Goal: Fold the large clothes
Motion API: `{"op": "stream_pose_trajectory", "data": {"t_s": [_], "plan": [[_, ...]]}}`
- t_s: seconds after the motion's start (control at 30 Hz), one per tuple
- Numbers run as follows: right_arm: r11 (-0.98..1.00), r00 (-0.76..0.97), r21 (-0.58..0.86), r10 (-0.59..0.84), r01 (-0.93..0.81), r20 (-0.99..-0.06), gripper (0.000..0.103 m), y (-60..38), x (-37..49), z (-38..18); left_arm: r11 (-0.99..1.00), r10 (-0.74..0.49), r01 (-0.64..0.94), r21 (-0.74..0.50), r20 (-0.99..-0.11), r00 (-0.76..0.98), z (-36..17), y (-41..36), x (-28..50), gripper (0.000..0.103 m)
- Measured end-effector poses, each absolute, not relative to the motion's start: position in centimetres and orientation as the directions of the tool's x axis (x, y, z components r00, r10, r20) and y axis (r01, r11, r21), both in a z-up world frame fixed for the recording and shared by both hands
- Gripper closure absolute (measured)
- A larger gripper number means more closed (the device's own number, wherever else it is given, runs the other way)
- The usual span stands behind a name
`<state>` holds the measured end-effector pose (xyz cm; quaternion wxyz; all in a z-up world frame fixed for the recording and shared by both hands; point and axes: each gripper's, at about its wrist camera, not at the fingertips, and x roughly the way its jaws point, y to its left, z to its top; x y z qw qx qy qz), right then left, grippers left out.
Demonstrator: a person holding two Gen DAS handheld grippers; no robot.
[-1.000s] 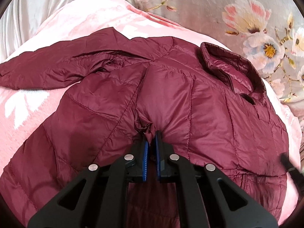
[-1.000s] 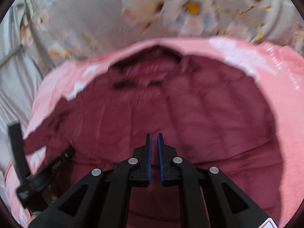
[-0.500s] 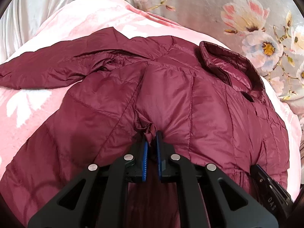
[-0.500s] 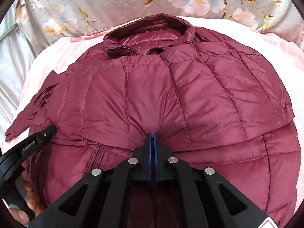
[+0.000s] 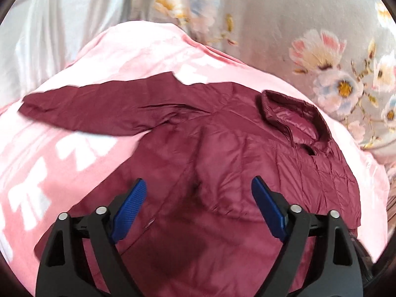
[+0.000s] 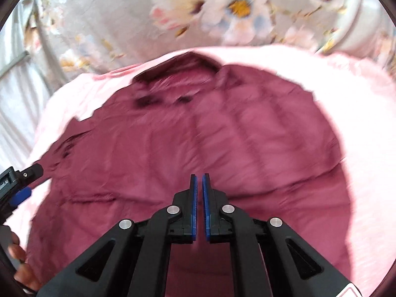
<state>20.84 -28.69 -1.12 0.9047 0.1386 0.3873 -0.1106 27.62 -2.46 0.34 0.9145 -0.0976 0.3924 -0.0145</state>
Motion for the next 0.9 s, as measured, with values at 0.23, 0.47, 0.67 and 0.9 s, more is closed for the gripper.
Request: {"op": "stream_pose_trajectory", "data": {"t_s": [0.23, 0.47, 0.67, 0.9], "plan": [[0.902, 0.583, 0.162, -0.114, 0.399, -0.805, 0.097, -31.8, 22.2, -4.7, 0.998, -0.051, 0.01, -0.056, -0.814, 0.579, -6.1, -7.7, 31.0, 0.029], [0.911, 0.577, 0.097, -0.168, 0.4, -0.799, 0.098, -31.2, 22.4, -4.9, 1.0, -0.006, 0.011, 0.001, -0.798, 0.603, -6.8, -8.3, 30.6, 0.026], [0.913, 0.565, 0.057, -0.2, 0.404, -0.801, 0.098, -30.7, 22.5, -4.7, 0.999, 0.028, 0.009, 0.042, -0.795, 0.605, -6.8, -8.8, 30.5, 0.025], [0.937, 0.626, 0.209, -0.014, 0.281, -0.78, 0.092, -24.7, 23.8, -2.7, 0.987, -0.123, -0.004, -0.16, -0.775, 0.62, -5.6, -5.5, 29.8, 0.026]]}}
